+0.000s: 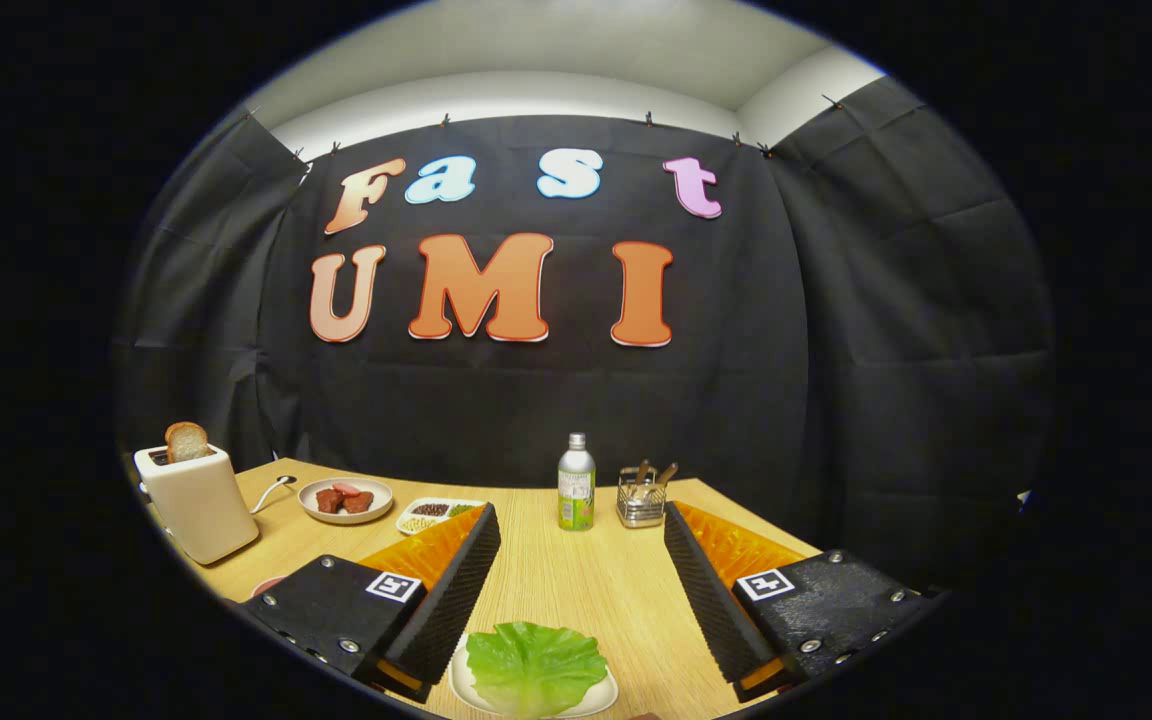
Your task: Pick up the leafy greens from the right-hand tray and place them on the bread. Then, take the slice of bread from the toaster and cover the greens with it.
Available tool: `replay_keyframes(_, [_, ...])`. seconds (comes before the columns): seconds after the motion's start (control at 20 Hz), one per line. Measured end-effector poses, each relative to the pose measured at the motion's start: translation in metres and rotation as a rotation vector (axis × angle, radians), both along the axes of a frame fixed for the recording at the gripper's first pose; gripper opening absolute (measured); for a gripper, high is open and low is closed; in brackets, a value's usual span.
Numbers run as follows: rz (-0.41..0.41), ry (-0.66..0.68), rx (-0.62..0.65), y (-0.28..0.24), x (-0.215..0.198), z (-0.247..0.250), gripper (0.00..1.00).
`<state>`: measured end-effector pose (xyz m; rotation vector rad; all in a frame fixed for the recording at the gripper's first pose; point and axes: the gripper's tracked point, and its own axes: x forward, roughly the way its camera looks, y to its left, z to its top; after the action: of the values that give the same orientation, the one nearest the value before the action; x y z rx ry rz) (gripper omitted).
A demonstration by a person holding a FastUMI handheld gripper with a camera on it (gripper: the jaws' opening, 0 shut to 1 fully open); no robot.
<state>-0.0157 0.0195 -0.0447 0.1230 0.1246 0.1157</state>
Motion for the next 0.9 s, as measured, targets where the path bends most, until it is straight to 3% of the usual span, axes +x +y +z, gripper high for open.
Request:
replay_keyframes(0.4, [0.032, 0.2, -0.044, 0.003, 0.005, -0.047, 0.99])
replay_keyframes(0.9, [0.145, 0.543, -0.041, 0.027, 0.001, -0.105, 0.98])
